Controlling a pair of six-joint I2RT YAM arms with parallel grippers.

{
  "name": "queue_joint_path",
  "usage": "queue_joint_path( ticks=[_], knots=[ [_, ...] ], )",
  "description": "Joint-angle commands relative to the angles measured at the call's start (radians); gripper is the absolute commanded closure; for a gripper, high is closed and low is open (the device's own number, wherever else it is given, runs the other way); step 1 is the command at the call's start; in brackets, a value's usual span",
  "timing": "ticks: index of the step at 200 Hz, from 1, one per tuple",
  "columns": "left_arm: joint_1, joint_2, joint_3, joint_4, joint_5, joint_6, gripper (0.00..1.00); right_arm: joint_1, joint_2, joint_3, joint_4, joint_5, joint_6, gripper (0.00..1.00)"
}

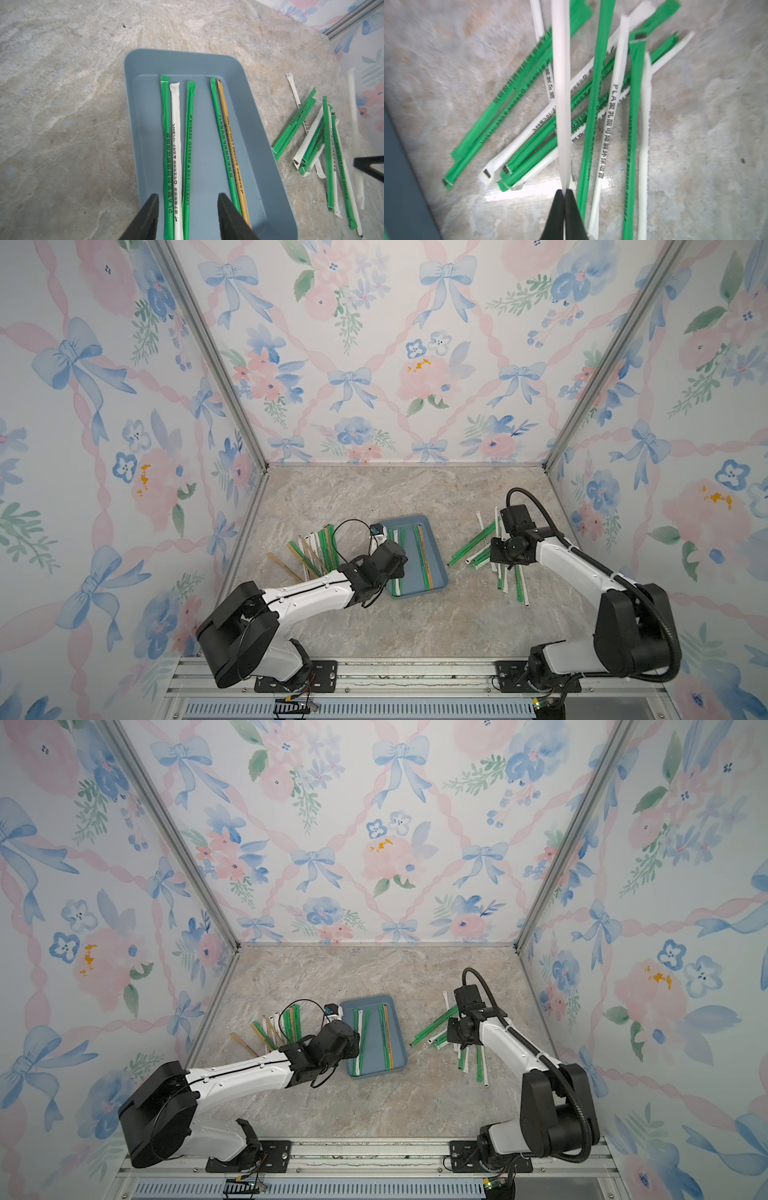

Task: Put the straws into the storage box
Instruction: Pick up the straw from the center of the board, then place the straw in the storage box.

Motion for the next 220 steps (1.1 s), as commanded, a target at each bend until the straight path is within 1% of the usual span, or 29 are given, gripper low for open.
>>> queue_joint_path(
  ticks=[1, 27, 38, 41, 46, 58, 78, 103, 131, 153, 177, 211, 220],
  knots=[
    [0.012, -0.027, -0.02, -0.005, -0.025, 0.026, 0.51, 0.03, -0.064, 0.055, -0.067, -0.004, 0.029, 0.95],
    [0.031, -0.049, -0.039, -0.007, -0.031, 0.035, 0.51, 0.108, -0.082, 0.078, -0.047, -0.055, 0.09, 0.94],
    [0.047, -0.063, -0.04, -0.007, -0.028, 0.035, 0.51, 0.163, -0.069, 0.078, -0.005, -0.098, 0.127, 0.94],
    [0.053, -0.066, -0.07, -0.007, -0.027, 0.035, 0.5, 0.177, -0.063, 0.077, 0.009, -0.11, 0.135, 0.94],
    [0.064, -0.074, -0.079, -0.007, -0.024, 0.035, 0.51, 0.207, -0.051, 0.08, 0.032, -0.128, 0.15, 0.94],
    [0.087, -0.096, -0.1, -0.009, -0.018, 0.035, 0.5, 0.272, -0.015, 0.081, 0.1, -0.173, 0.187, 0.94],
    [0.126, -0.139, -0.136, -0.009, -0.012, 0.042, 0.5, 0.348, 0.069, 0.098, 0.197, -0.241, 0.235, 0.94],
    [0.185, -0.192, -0.181, -0.01, 0.004, 0.056, 0.49, 0.413, 0.195, 0.152, 0.209, -0.259, 0.244, 0.94],
    [0.273, -0.231, -0.224, -0.013, 0.025, 0.088, 0.46, 0.441, 0.26, 0.167, 0.22, -0.258, 0.257, 0.93],
    [0.332, -0.218, -0.224, -0.028, 0.049, 0.107, 0.46, 0.455, 0.323, 0.178, 0.209, -0.233, 0.247, 0.9],
    [0.358, -0.191, -0.219, -0.029, 0.055, 0.115, 0.46, 0.466, 0.354, 0.194, 0.182, -0.199, 0.233, 0.87],
    [0.387, -0.159, -0.218, -0.029, 0.058, 0.123, 0.47, 0.477, 0.366, 0.21, 0.154, -0.168, 0.221, 0.77],
    [0.395, -0.154, -0.215, -0.029, 0.061, 0.129, 0.47, 0.478, 0.359, 0.21, 0.149, -0.163, 0.219, 0.76]
  ],
)
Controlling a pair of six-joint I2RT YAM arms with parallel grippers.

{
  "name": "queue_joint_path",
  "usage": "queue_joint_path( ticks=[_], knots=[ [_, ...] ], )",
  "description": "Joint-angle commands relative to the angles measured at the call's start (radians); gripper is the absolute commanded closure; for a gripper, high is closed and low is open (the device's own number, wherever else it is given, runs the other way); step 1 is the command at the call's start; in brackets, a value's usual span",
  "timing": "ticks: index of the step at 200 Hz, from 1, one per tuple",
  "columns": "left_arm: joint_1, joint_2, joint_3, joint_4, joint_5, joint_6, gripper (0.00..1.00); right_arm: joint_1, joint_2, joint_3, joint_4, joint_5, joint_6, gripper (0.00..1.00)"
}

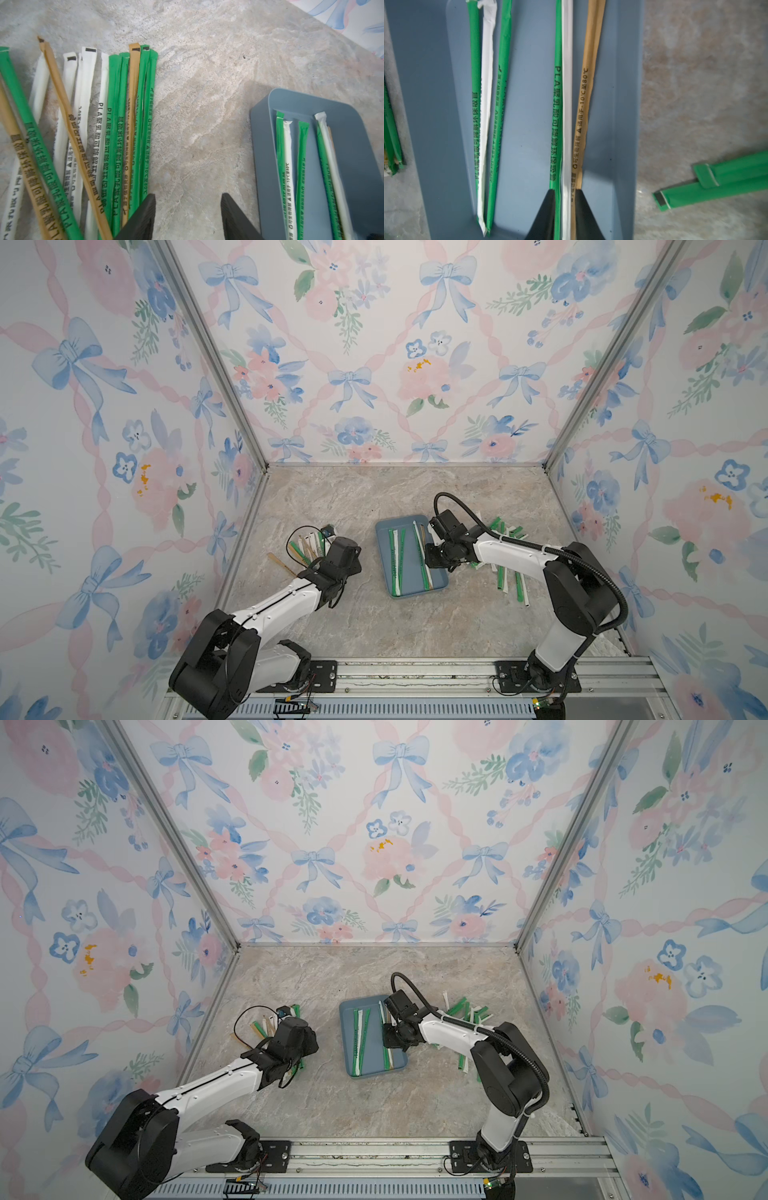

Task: Put the straws into the storage box
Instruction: Place the straw in the storage box.

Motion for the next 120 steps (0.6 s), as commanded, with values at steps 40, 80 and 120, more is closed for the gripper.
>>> queue_joint_path(
  ticks=[40, 80, 120],
  knots=[
    [0.052, 0.01, -0.001, -0.03, -0.006, 0.045, 0.51, 0.016, -0.05, 0.0, -0.023, 0.066, -0.014, 0.73],
    [0.079, 0.041, 0.008, -0.029, 0.017, 0.058, 0.62, 0.014, -0.072, -0.01, -0.027, 0.083, -0.025, 0.73],
    [0.094, 0.065, 0.007, -0.039, 0.0, 0.053, 0.63, 0.013, -0.079, -0.016, -0.033, 0.089, -0.028, 0.73]
  ],
)
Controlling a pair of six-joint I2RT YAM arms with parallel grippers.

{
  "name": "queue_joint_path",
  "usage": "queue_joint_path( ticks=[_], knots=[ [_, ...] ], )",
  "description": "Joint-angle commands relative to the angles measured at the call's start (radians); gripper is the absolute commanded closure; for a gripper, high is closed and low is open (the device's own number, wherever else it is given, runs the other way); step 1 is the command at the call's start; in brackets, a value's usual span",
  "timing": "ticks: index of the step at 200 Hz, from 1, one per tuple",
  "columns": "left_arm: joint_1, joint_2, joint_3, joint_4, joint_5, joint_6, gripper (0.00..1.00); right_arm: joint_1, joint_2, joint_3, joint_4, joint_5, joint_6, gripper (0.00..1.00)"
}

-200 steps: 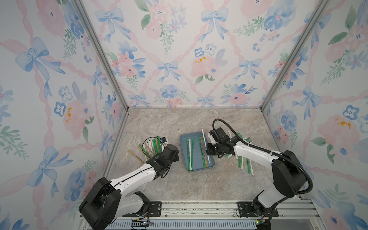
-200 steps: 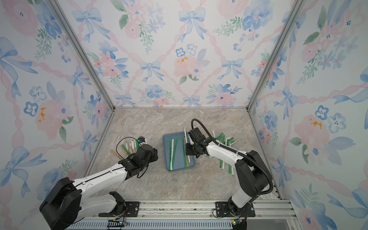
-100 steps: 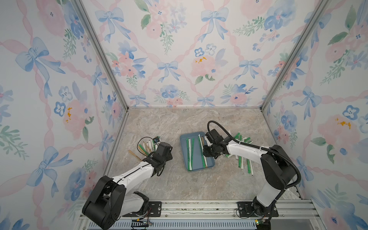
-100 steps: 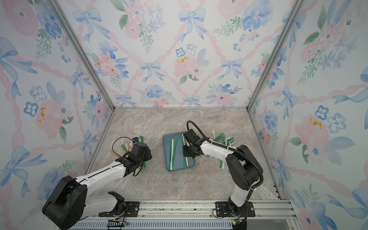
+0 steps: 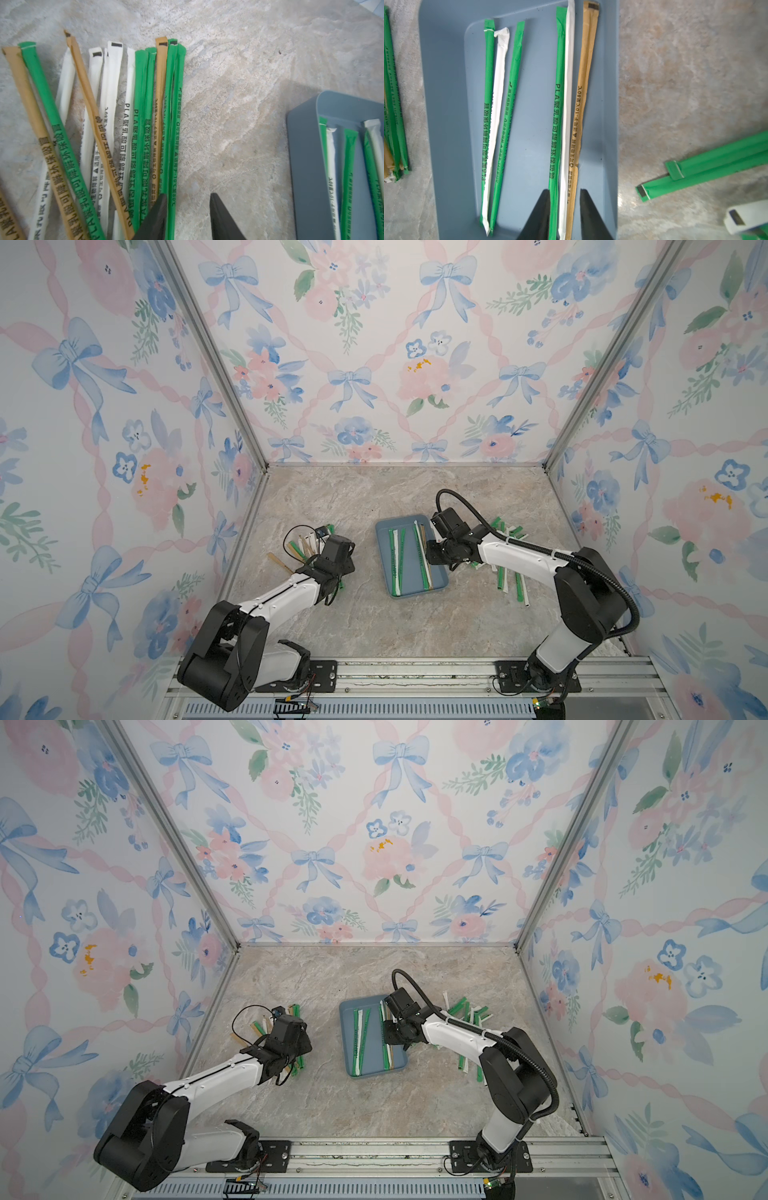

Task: Put the straws into the storage box
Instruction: Place the straw in the storage box, then pick up the straw from the center of the board.

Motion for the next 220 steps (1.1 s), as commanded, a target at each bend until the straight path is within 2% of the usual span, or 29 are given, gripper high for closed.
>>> queue_joint_path(
  ticks=[1, 32, 74, 110, 169, 220],
  knots=[
    [0.013, 0.006, 0.007, -0.035, -0.016, 0.012, 0.63, 0.006, -0.024, -0.013, -0.028, 0.022, -0.021, 0.73],
    [0.034, -0.023, -0.004, -0.066, -0.061, 0.001, 0.61, 0.006, -0.026, -0.014, -0.029, 0.027, -0.025, 0.73],
    [0.083, -0.052, -0.032, -0.084, -0.032, -0.037, 0.61, 0.006, -0.024, -0.014, -0.017, 0.015, -0.025, 0.73],
    [0.094, -0.043, -0.037, -0.084, -0.02, -0.056, 0.69, 0.006, -0.024, -0.015, -0.021, 0.018, -0.034, 0.73],
    [0.099, -0.002, -0.036, -0.083, -0.003, -0.053, 0.71, 0.003, -0.027, -0.025, -0.019, 0.025, -0.034, 0.73],
    [0.1, -0.021, -0.054, -0.086, -0.001, -0.052, 0.78, 0.002, -0.023, -0.025, -0.011, 0.025, -0.026, 0.73]
  ],
)
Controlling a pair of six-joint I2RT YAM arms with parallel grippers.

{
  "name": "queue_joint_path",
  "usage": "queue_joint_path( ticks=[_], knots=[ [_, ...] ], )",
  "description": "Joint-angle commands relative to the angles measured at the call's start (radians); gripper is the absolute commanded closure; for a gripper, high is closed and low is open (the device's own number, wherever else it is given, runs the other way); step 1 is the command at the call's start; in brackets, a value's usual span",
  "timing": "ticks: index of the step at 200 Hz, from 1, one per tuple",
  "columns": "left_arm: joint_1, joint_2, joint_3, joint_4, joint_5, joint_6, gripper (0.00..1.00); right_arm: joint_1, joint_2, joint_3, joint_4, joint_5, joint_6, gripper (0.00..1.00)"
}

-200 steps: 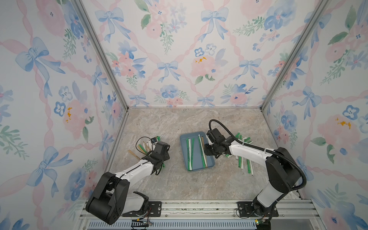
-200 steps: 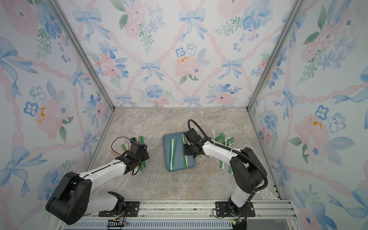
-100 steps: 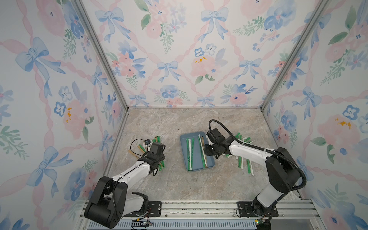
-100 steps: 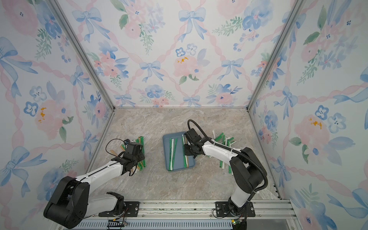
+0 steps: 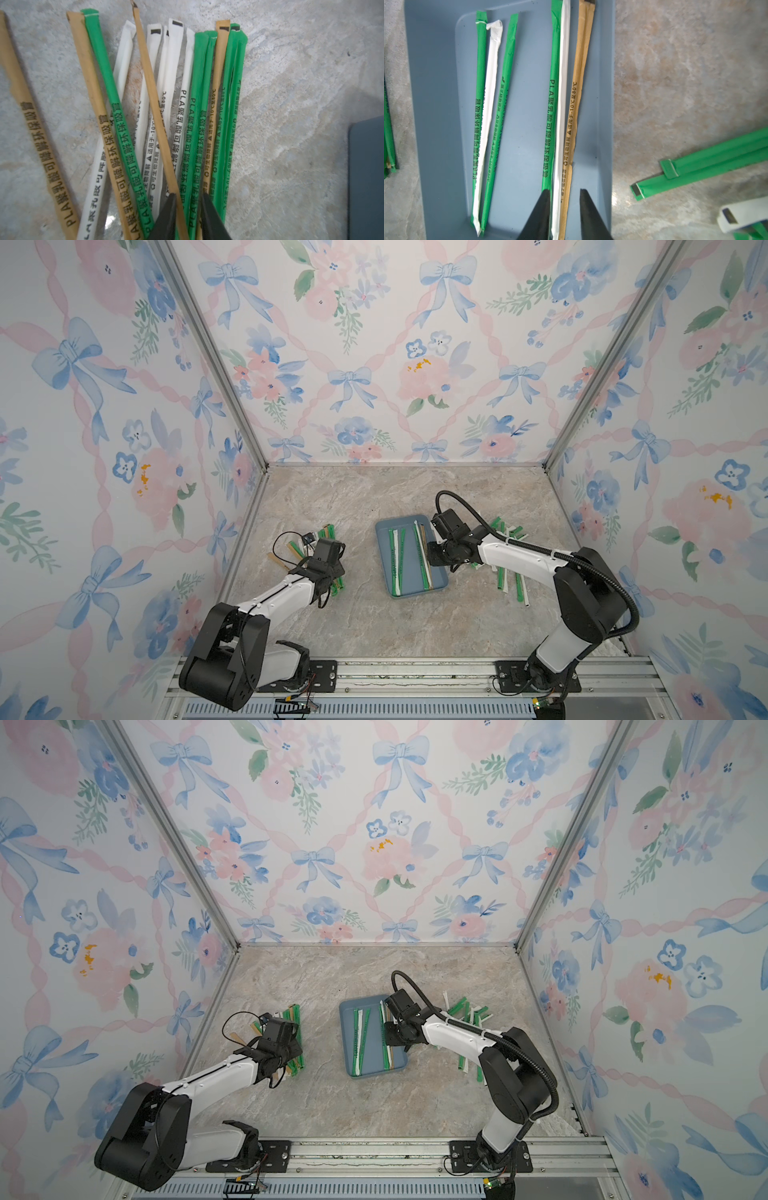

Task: Put the straws into the storage box
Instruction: Pick up the straw from the center of the board.

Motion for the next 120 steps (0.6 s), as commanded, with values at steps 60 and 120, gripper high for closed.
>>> queue_joint_path(
  ticks=[60, 120],
  knots=[
    [0.006, 0.02, -0.029, -0.015, 0.019, 0.0, 0.83, 0.002, -0.012, -0.006, -0.01, 0.013, -0.004, 0.73],
    [0.005, -0.014, -0.031, -0.015, 0.004, 0.015, 0.95, -0.001, -0.007, -0.003, -0.013, 0.013, -0.004, 0.73]
  ],
)
